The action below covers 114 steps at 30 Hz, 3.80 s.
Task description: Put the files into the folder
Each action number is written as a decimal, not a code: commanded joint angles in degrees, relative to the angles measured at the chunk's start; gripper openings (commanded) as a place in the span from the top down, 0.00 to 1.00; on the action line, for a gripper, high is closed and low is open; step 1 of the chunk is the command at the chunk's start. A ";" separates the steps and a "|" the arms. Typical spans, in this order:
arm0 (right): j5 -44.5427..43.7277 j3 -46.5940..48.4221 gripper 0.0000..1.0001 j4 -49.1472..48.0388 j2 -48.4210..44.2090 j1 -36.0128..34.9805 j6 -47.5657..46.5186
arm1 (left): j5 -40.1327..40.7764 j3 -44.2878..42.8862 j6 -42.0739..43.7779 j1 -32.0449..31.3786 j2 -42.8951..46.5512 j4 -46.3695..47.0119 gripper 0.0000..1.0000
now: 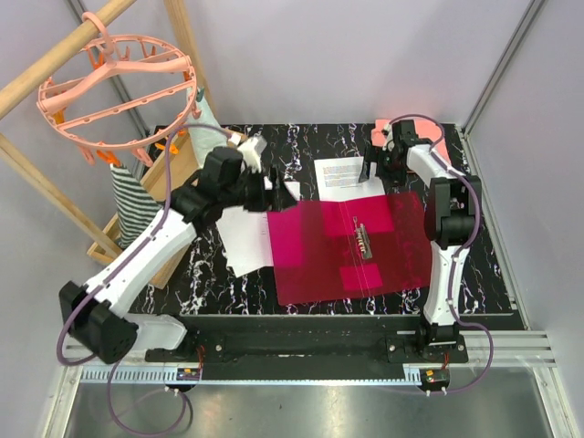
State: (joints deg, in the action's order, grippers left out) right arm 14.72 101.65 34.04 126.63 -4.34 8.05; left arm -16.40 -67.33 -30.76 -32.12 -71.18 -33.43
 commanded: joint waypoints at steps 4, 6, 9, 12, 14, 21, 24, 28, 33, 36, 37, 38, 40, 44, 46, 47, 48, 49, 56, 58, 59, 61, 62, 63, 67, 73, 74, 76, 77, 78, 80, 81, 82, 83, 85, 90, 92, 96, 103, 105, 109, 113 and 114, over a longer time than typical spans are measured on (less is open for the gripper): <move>-4.70 3.21 0.00 2.17 1.95 0.03 -2.78 | -1.00 -12.45 -3.78 -1.37 -24.30 22.25 0.28; -4.88 3.03 0.00 2.08 2.48 0.12 -2.26 | 1.10 -19.28 -4.48 -1.72 -30.22 24.19 0.32; -2.43 1.81 0.00 0.94 2.31 0.03 -0.94 | 1.64 -27.11 -5.88 -1.72 -41.03 27.89 0.34; -0.40 1.71 0.00 -0.20 2.92 0.03 0.82 | 0.94 -35.20 -8.25 -1.72 -50.97 30.44 0.39; 2.57 2.24 0.00 -0.38 4.06 0.12 2.22 | 1.20 -41.00 -10.18 -1.63 -57.56 30.35 0.41; 8.83 5.22 0.00 -3.01 8.37 -2.42 7.50 | 1.90 -40.96 -12.48 -0.84 -62.51 33.25 0.38; 10.76 8.72 0.00 -4.51 11.09 -4.88 10.48 | 3.39 -40.25 -11.25 0.47 -62.07 30.98 0.33; 14.36 16.29 0.00 -5.39 16.44 -7.52 14.70 | 2.17 -37.62 -11.60 3.29 -62.33 30.62 0.33; 12.53 20.52 0.00 -4.08 15.76 -7.27 13.40 | -0.56 -37.44 -9.58 4.87 -63.21 27.55 0.33; 6.91 17.72 0.00 -0.83 11.46 -6.30 10.58 | -0.64 -35.86 -9.84 4.87 -62.94 27.98 0.33; 5.68 16.06 0.00 -0.21 8.32 -6.30 9.80 | -0.73 -35.85 -10.45 4.87 -63.03 27.46 0.33; 2.97 12.04 0.00 -0.12 6.46 -6.21 9.53 | -0.39 -35.77 -10.81 4.79 -63.21 27.02 0.33; 1.11 7.71 0.00 -0.90 1.64 -6.12 9.00 | 1.54 -35.50 -12.64 4.87 -63.73 25.70 0.33; 1.11 -3.70 0.00 -3.01 -4.27 -6.12 10.14 | 0.94 -35.50 -16.34 5.40 -65.84 25.78 0.33; -0.65 -6.71 0.00 -4.07 -7.08 -6.12 10.75 | 0.15 -35.50 -17.74 5.57 -66.98 26.39 0.33; -0.66 -9.68 0.00 -4.68 -7.71 -6.12 10.93 | 0.06 -35.68 -18.19 5.58 -67.16 26.49 0.33; -0.57 -10.84 0.00 -5.03 -8.32 -6.03 11.28 | -0.03 -35.68 -18.45 5.66 -67.60 26.57 0.33; -0.48 -11.81 0.00 -5.04 -9.11 -5.95 12.06 | 0.23 -35.59 -18.89 5.75 -67.69 26.66 0.33; -1.80 -24.63 0.00 -7.32 -12.72 -0.42 19.28 | -3.37 -35.24 -22.67 7.77 -69.18 29.82 0.33; -0.84 -27.28 0.00 -7.41 -13.68 2.57 20.94 | -4.51 -35.59 -22.85 8.21 -69.53 30.70 0.33; 0.04 -30.34 0.00 -7.85 -14.21 3.62 21.30 | -4.69 -35.68 -22.94 8.30 -69.88 30.97 0.33; 0.92 -33.78 0.00 -9.08 -16.05 7.23 22.35 | -5.47 -36.38 -23.02 8.39 -70.24 31.49 0.33; 1.27 -36.40 0.00 -9.43 -17.11 7.76 21.66 | -6.00 -36.90 -23.11 8.48 -71.02 31.58 0.33; 0.58 -37.39 0.00 -9.52 -18.07 7.85 21.39 | -6.53 -37.43 -23.03 8.48 -71.46 31.50 0.33; 1.97 -38.28 0.00 -9.87 -24.22 4.63 14.65 | -8.99 -39.80 -22.24 8.39 -72.96 31.85 0.33; -8.54 -33.80 0.00 -2.76 -27.75 -9.01 7.59 | -12.60 -39.46 -20.74 9.00 -73.23 33.25 0.33; -9.87 -33.27 0.00 -1.62 -27.49 -11.28 7.42 | -12.77 -39.20 -20.57 9.00 -73.14 33.25 0.33; -14.16 -31.09 0.00 1.72 -25.39 -13.05 6.89 | -13.91 -39.10 -20.83 9.00 -73.40 34.56 0.33; -15.93 -30.55 0.01 2.51 -24.68 -15.50 6.37 | -14.61 -39.19 -21.09 9.00 -74.01 35.01 0.33; -17.95 -29.93 0.01 3.91 -23.20 -16.66 5.49 | -15.84 -40.06 -21.09 9.09 -74.37 35.10 0.33; -22.54 -27.82 0.01 5.50 -21.34 -18.94 4.26 | -16.47 -40.68 -20.66 9.09 -74.89 34.58 0.34; -23.50 -27.30 0.01 6.38 -19.68 -20.61 3.82 | -16.29 -40.69 -19.87 9.09 -74.72 34.05 0.33; -25.68 -26.16 0.01 7.08 -18.80 -21.14 3.90 | -16.03 -40.69 -19.51 9.09 -74.63 33.87 0.33; -26.58 -25.45 0.02 7.70 -17.83 -21.58 3.81 | -15.85 -40.51 -19.07 9.09 -74.29 33.70 0.33; -29.12 -23.70 0.08 9.63 -15.37 -22.55 4.16 | -15.24 -40.16 -18.54 9.09 -74.02 33.61 0.33; -31.50 -23.16 0.11 10.95 -13.34 -22.73 6.26 | -15.15 -39.46 -18.19 9.09 -73.40 33.52 0.33; -36.94 -23.77 0.09 13.05 -13.69 -22.64 8.55 | -15.06 -39.54 -18.19 9.09 -73.49 33.69 0.34; -38.64 -30.78 0.05 13.42 -18.94 -19.49 13.11 | -15.24 -39.19 -18.37 9.09 -73.40 34.05 0.34; -33.71 -38.10 0.02 11.48 -28.53 -12.27 14.36 | -15.76 -40.07 -18.11 9.18 -73.93 33.70 0.34; -31.18 -37.75 0.00 10.87 -31.08 -12.27 14.10 | -15.68 -40.86 -17.67 9.18 -74.28 33.52 0.34; -25.97 -32.49 0.00 4.56 -33.03 -12.27 9.01 | -15.32 -42.36 -17.40 9.44 -74.81 32.02 0.34; -26.24 -18.97 0.00 2.69 -25.05 -11.48 1.72 | -15.24 -42.88 -17.75 9.88 -74.98 32.81 0.33; -24.32 -12.68 0.00 2.70 -20.15 -11.05 0.74 | -15.32 -42.97 -17.84 9.88 -75.07 32.99 0.33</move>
State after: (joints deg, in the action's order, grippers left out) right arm -12.78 73.49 42.52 98.56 -16.21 15.90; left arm -32.40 -108.86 -50.37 -22.76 -143.57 2.17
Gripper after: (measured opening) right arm 0.994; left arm 0.667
